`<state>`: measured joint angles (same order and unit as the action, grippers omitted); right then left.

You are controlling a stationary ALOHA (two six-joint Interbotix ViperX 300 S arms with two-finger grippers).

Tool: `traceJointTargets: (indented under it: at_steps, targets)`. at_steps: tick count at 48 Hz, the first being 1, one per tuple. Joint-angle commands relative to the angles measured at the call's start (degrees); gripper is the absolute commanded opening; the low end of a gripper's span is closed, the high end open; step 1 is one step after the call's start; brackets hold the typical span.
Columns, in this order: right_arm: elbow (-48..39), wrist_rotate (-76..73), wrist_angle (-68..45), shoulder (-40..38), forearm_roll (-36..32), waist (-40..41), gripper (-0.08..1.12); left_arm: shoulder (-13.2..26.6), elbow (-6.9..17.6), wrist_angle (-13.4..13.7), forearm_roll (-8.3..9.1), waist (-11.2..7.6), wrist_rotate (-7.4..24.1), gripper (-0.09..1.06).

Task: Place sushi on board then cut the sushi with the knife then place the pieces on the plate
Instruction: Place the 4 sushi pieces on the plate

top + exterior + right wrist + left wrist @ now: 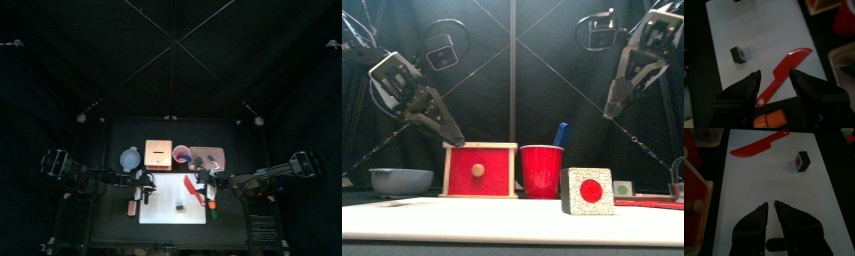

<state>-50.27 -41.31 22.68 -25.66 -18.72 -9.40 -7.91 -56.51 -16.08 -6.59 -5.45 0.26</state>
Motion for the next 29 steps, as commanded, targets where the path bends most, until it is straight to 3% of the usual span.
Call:
traceJointTargets:
  at_steps: [1,12,29]
  targets:
    - [3.78,-0.18,-1.58,3.96,0.18,-2.9,0.84,-0.44,1.41,-0.18,0.0,0.18,-0.09,0.62]
    - [11.51,0.35,0.7,15.03,0.09,-7.03,0.88,-0.26,1.76,-0.18,-0.62,0.18,-0.09,0.62]
    - [17.75,0.35,-1.32,24.61,0.09,-9.58,0.96,-0.18,1.76,-0.26,-0.79,0.09,0.09,0.62]
